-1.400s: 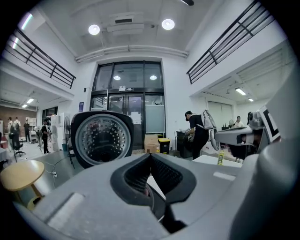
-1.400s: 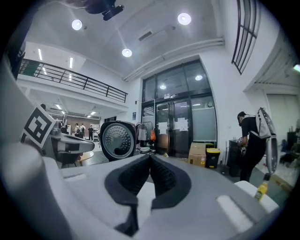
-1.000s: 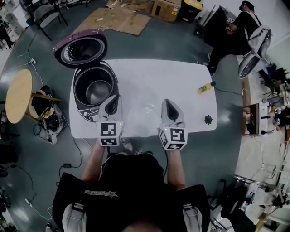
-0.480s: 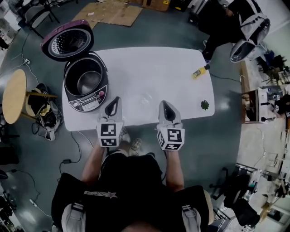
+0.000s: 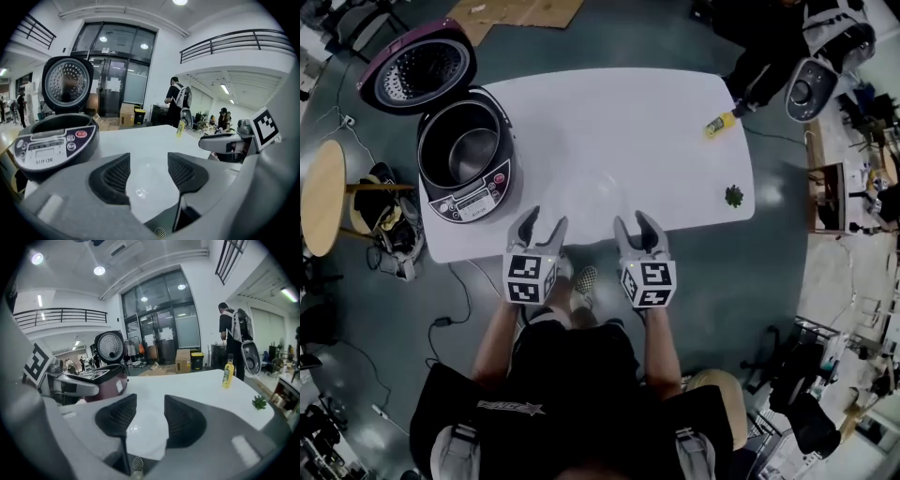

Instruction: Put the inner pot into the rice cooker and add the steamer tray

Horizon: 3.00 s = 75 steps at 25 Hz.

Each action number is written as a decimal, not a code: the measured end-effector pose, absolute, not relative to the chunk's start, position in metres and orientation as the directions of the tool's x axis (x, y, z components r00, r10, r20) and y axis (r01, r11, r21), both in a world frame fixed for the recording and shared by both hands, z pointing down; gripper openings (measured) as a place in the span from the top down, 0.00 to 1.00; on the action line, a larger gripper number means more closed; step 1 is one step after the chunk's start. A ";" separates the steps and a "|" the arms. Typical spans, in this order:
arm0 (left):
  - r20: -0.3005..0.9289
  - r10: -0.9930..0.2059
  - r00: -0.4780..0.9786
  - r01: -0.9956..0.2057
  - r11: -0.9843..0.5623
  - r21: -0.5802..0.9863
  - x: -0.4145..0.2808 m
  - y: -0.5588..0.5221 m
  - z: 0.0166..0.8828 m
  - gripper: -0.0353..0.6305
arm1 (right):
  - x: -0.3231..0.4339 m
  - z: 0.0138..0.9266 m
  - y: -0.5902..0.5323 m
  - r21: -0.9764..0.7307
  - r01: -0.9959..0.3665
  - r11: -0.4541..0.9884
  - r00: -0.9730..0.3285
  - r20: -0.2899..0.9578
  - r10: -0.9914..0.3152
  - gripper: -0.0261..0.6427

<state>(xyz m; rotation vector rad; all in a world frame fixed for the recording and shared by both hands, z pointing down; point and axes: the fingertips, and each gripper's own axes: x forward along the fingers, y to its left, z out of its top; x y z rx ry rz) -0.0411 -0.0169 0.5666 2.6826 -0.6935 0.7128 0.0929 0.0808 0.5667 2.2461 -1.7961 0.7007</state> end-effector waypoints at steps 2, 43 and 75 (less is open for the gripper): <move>0.556 -0.362 0.748 -0.516 -0.844 0.145 -0.045 -0.014 0.587 0.56 | 0.092 0.586 0.084 -0.151 -0.953 -0.261 0.155 0.496 -0.854 0.68; 0.766 -0.261 0.587 -0.569 -0.807 0.161 -0.056 -0.015 0.745 0.63 | 0.097 0.739 0.081 -0.204 -0.931 -0.301 0.082 0.690 -0.720 0.77; 0.497 -0.493 0.714 -0.576 -0.817 0.018 -0.052 -0.014 0.532 0.64 | 0.102 0.524 0.081 -0.067 -0.968 -0.242 0.198 0.389 -0.900 0.77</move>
